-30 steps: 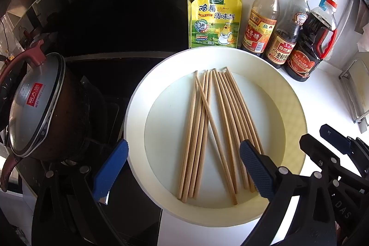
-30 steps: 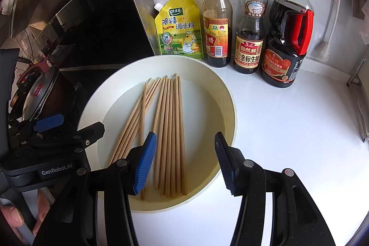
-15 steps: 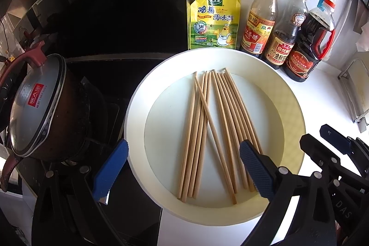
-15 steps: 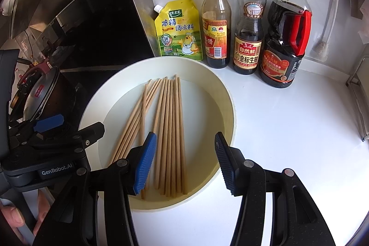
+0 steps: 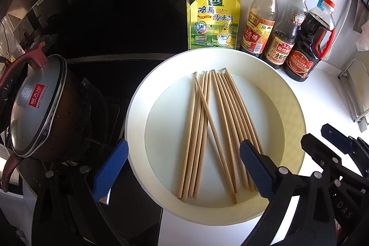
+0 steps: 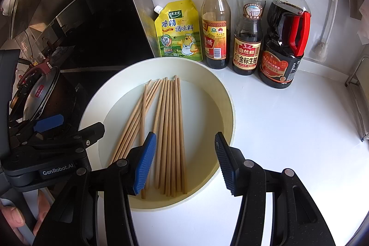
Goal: Organize utensils
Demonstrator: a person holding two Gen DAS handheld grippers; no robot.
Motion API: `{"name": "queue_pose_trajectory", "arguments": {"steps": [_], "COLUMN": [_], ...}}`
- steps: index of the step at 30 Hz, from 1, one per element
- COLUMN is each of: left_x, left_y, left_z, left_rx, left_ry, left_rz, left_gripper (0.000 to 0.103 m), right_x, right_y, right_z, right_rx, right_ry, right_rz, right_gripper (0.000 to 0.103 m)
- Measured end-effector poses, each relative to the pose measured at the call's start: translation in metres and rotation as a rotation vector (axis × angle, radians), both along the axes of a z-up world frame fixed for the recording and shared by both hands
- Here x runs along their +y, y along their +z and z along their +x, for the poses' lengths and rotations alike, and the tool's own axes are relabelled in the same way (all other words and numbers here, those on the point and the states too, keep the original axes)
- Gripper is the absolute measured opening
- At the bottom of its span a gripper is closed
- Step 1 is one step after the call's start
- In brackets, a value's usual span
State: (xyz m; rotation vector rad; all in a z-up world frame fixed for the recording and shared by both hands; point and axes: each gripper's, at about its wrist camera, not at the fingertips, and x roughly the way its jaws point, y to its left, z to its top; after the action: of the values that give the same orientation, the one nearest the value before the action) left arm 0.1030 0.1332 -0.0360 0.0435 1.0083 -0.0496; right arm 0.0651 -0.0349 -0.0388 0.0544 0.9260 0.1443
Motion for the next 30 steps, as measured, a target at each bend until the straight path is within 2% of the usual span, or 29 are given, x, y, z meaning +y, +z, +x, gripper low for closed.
{"name": "queue_pose_trajectory", "arguments": {"steps": [30], "left_x": [0.002], "left_y": [-0.0016], "left_z": [-0.0002], "left_rx": [-0.003], "left_ry": [-0.004], "left_rz": [-0.007], "left_gripper": [0.095], "right_x": [0.001], "right_y": [-0.0001], "right_z": [0.0006], "right_rx": [0.002], "right_ry": [-0.001], "right_rz": [0.001], "right_gripper": [0.051]}}
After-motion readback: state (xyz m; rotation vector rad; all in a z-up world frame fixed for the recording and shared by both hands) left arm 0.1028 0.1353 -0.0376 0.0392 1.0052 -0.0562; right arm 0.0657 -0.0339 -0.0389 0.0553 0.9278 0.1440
